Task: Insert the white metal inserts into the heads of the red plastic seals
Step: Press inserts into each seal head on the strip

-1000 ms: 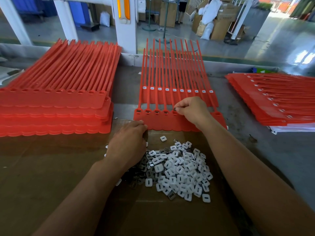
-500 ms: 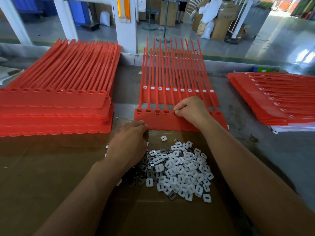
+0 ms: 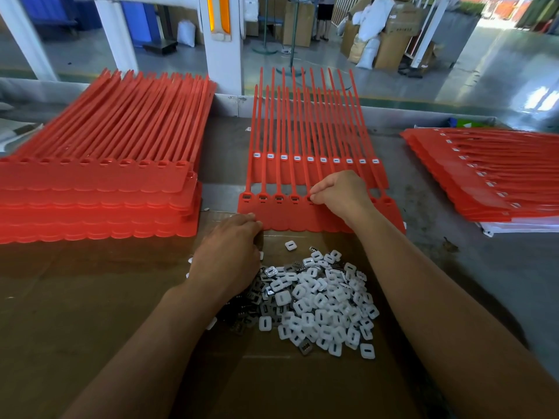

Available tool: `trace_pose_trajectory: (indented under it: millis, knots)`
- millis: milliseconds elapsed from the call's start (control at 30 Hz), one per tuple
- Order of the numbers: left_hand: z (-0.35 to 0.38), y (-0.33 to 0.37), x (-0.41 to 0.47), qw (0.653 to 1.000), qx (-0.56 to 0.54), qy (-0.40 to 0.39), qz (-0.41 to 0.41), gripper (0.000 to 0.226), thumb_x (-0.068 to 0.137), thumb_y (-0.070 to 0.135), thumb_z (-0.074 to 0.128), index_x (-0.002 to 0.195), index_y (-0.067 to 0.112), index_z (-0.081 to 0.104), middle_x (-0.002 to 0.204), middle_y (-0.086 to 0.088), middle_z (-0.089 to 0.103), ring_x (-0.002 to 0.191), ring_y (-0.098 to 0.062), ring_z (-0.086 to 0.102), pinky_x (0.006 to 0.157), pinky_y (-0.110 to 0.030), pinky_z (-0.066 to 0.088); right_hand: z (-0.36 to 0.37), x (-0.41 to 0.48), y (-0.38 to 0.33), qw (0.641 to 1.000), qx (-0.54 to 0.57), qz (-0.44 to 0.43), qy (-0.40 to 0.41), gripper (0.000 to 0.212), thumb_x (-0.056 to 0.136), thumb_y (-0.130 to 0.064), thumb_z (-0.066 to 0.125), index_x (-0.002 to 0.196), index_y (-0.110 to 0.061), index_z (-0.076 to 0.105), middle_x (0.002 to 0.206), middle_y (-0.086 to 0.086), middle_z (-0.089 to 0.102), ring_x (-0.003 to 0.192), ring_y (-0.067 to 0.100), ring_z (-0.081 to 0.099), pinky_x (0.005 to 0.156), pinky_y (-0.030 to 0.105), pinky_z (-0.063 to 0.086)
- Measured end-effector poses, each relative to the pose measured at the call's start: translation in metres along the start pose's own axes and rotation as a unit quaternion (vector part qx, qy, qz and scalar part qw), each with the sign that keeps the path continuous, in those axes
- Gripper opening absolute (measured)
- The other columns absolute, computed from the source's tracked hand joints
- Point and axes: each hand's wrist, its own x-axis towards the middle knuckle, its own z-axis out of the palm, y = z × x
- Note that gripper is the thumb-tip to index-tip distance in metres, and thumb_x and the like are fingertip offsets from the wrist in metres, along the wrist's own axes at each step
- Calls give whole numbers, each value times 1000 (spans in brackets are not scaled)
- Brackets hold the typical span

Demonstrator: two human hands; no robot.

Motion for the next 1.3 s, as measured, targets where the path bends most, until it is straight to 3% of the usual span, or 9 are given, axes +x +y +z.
trace_pose_trajectory:
  millis: [100, 200, 333, 467, 567, 733, 1000, 1200, 1300]
  knots:
    - [0, 0, 0, 1000, -2, -1, 0, 49, 86, 7, 42, 133, 17, 47, 146, 4, 35, 134, -14, 30, 109, -28, 23, 2, -1, -2, 1000, -18, -2, 7, 9, 80, -9, 66, 80, -15, 72, 93, -1, 68, 67, 0, 48, 71, 22, 40]
    - [0, 0, 0, 1000, -5, -2, -2, 48, 86, 8, 43, 133, 18, 47, 146, 5, 35, 134, -14, 30, 108, -28, 23, 3, -2, -4, 999, -44, -4, 12, 13, 83, -8, 60, 87, -5, 72, 97, 11, 70, 83, 16, 61, 73, 31, 49]
    - [0, 0, 0, 1000, -8, -3, -3, 48, 86, 8, 44, 133, 18, 47, 146, 5, 35, 134, -14, 30, 109, -29, 23, -4, -14, -3, 999, -9, -38, -8, 15, 82, -13, 66, 96, -11, 70, 103, 1, 67, 97, 13, 58, 83, 25, 43]
    - [1, 0, 0, 1000, -9, -2, -3, 49, 85, 7, 44, 133, 17, 47, 146, 4, 36, 133, -15, 31, 110, -31, 24, -16, -38, -3, 991, -55, -106, -67, 7, 81, -20, 69, 84, -25, 64, 81, -18, 57, 78, -6, 52, 65, 10, 34]
    - [1, -1, 0, 1000, -11, -5, -8, 49, 85, 7, 43, 134, 17, 47, 146, 4, 35, 134, -14, 30, 110, -30, 23, -24, -52, -6, 969, -142, -105, -173, 12, 82, -26, 68, 72, -29, 62, 75, -22, 55, 73, -7, 51, 66, 13, 38]
    - [1, 0, 1, 1000, -7, -8, -11, 50, 86, 7, 41, 135, 18, 45, 147, 5, 34, 134, -13, 30, 110, -30, 23, -23, -64, -13, 945, -247, -106, -185, 14, 81, -30, 68, 88, -18, 71, 82, -10, 65, 76, 5, 57, 72, 23, 46]
    - [0, 0, 1, 1000, -7, -12, -11, 50, 86, 9, 45, 134, 17, 45, 147, 5, 34, 134, -14, 30, 110, -30, 23, -13, -68, -18, 920, -328, -117, -178, 18, 86, -21, 60, 93, -6, 67, 93, 6, 68, 86, 20, 64, 77, 36, 54]
    - [1, -1, 1, 1000, -4, -7, -10, 50, 85, 10, 48, 134, 17, 46, 146, 4, 35, 133, -15, 31, 109, -31, 24, -16, -76, -20, 925, -292, -121, -209, 14, 95, -19, 46, 99, -8, 54, 100, 5, 59, 89, 17, 55, 74, 30, 44]
    - [1, -1, 1, 1000, -3, -8, -11, 50, 84, 10, 49, 134, 18, 46, 146, 4, 35, 133, -15, 31, 109, -31, 24, -23, -74, -22, 952, -207, -91, -207, 14, 96, -19, 46, 83, -17, 51, 87, -4, 56, 82, 11, 54, 66, 23, 40]
